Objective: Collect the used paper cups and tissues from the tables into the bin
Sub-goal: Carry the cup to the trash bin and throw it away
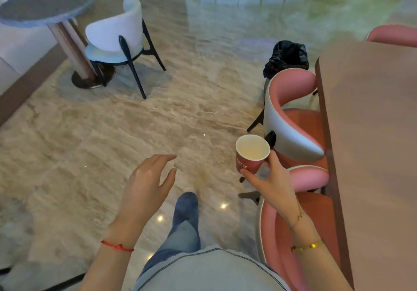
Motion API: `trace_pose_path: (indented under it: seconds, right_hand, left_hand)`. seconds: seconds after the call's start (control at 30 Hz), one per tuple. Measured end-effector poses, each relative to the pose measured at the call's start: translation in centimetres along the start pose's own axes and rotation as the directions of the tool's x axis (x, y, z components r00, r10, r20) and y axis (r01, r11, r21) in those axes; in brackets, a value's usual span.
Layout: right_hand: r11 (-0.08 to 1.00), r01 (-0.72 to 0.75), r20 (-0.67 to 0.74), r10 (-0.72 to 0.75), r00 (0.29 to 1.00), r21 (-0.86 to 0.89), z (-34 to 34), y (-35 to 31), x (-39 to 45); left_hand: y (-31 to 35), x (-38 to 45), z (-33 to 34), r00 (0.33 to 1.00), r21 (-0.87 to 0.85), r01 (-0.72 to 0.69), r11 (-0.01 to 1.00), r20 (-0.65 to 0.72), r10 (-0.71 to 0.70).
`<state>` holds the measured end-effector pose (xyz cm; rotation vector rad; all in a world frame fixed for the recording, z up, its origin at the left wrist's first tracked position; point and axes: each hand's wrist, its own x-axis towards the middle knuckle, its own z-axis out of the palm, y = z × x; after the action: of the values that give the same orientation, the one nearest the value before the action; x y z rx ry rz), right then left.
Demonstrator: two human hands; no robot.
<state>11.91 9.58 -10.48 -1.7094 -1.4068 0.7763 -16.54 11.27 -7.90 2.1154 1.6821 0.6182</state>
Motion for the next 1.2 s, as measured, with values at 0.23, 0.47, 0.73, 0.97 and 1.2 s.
trace_pose_path:
  seconds: [0.23,0.47,0.73,0.97,1.2]
  right_hand:
    - [1.0,-0.03,-0.047,0.03,0.998,0.001,4.9,-2.7,16.5]
    - [0.995,-0.094,-0.17,0.096,0.981,0.023,6.5,-4.7,31.0]
    - [0.977,-0.206,-0.261,0.212,0.942,0.05,6.3,-1.8,44.9]
    - [0.976,-0.214,-0.329,0.211,0.921,0.026,2.0,1.0,60.2]
    - [0.979,-0.202,-0.351,0.182,0.918,-0.023,-4.0,2.8,76.2]
  left_hand:
    - [-4.7,18.9,-1.9,0.998,0.066,-0.069,0.995,0.021,0.067]
    - [-6.8,36.6,-3.6,0.979,0.072,-0.187,0.98,0.099,0.18]
    - [-7.1,53.9,0.7,0.943,0.049,-0.283,0.958,0.199,0.268]
    - [-4.1,69.8,5.6,0.933,0.019,-0.3,0.954,0.213,0.289]
    - [0.7,85.6,9.1,0.929,0.009,-0.331,0.944,0.181,0.324]
